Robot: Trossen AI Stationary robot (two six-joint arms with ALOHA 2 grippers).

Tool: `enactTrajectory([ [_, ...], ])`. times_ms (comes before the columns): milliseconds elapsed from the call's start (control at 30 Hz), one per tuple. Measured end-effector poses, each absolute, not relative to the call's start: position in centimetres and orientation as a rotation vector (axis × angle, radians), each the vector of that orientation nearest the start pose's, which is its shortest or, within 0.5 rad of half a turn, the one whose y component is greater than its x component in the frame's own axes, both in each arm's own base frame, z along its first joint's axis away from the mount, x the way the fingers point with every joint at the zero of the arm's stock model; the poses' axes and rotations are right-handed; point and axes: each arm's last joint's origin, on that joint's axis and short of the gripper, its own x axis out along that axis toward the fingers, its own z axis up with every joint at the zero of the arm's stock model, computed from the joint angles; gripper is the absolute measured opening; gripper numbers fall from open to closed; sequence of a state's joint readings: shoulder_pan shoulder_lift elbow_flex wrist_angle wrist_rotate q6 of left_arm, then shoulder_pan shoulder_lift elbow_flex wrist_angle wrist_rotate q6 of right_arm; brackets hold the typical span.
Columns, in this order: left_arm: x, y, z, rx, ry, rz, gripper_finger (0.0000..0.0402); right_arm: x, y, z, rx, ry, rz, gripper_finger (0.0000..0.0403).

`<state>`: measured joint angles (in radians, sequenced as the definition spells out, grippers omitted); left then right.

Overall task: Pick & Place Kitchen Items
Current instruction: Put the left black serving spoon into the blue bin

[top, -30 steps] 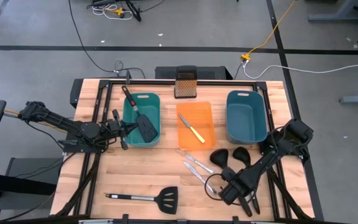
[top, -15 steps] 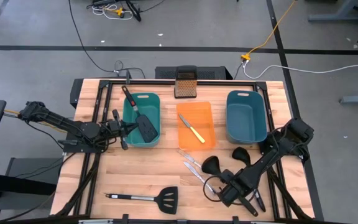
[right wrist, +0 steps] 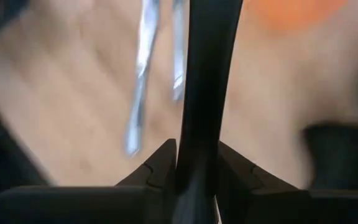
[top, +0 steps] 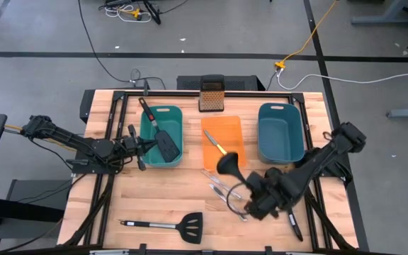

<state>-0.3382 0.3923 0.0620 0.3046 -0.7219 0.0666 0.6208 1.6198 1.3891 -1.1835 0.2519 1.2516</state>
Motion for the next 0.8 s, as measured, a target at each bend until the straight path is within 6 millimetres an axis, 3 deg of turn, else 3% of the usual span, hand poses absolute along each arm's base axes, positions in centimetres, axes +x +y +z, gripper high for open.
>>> enactTrajectory([
  [167,11.6,-2.1,17.9,0.076,0.035,0.383,0.0016,25.6,13.0,31.3,0.220,1.116,-0.521,0.0083],
  [367,11.6,-2.1,17.9,0.076,0.035,0.383,0.0016,26.0,7.5,34.5,-0.148,1.137,-0.609,0.0083],
  [600,11.6,-2.1,17.9,0.076,0.035,0.383,0.0016,25.1,1.7,35.8,-0.385,1.216,-0.740,0.0083],
  [800,11.6,-2.1,17.8,0.077,0.045,0.383,0.0016,22.5,-2.4,37.1,-0.512,1.288,-0.789,0.0083],
])
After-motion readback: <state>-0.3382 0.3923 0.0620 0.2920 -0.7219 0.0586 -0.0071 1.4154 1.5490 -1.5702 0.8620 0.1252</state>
